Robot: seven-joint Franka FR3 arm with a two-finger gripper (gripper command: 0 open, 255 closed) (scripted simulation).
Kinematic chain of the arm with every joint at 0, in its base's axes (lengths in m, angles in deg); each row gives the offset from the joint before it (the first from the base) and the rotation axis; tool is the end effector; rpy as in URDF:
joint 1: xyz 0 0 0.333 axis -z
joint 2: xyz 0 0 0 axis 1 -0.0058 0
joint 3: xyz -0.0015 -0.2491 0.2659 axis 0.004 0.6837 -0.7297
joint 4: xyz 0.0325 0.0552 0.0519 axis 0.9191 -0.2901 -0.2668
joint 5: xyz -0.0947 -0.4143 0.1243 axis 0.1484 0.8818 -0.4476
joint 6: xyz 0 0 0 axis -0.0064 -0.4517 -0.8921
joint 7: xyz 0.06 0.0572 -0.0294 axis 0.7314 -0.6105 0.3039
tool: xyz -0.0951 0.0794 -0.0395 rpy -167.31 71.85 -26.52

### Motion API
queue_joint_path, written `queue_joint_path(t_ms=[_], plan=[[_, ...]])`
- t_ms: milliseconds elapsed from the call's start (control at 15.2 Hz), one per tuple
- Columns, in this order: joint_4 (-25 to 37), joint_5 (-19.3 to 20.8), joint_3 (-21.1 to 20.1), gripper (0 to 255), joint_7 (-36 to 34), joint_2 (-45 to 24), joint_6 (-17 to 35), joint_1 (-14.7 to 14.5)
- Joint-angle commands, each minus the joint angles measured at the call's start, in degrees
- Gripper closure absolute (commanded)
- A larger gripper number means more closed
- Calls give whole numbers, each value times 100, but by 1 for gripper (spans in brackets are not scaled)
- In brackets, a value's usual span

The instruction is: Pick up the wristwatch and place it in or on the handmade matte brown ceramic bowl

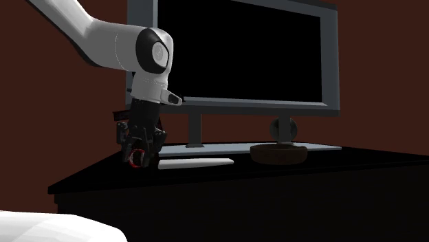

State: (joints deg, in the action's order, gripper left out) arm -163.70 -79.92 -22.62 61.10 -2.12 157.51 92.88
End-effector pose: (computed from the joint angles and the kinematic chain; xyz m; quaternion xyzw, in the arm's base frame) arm 0.3567 -0.0012 0.5323 -0.9914 0.0865 -0.0065 0.0977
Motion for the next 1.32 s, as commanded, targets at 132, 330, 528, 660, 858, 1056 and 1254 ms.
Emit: queue_joint_path(t_ms=[132, 330, 528, 660, 858, 1056, 1254], plan=[[0, 0, 0, 255, 0, 0, 0, 0], [0, 0, 0, 255, 0, 0, 0, 0], [156, 9, 5, 255, -26, -6, -148, 0], [316, 17, 10, 255, -52, -17, -295, 0], [563, 28, 18, 255, -91, -43, -512, -1], [818, 37, 26, 255, -129, -80, -727, -4], [1081, 45, 35, 255, -166, -127, -939, -8]])
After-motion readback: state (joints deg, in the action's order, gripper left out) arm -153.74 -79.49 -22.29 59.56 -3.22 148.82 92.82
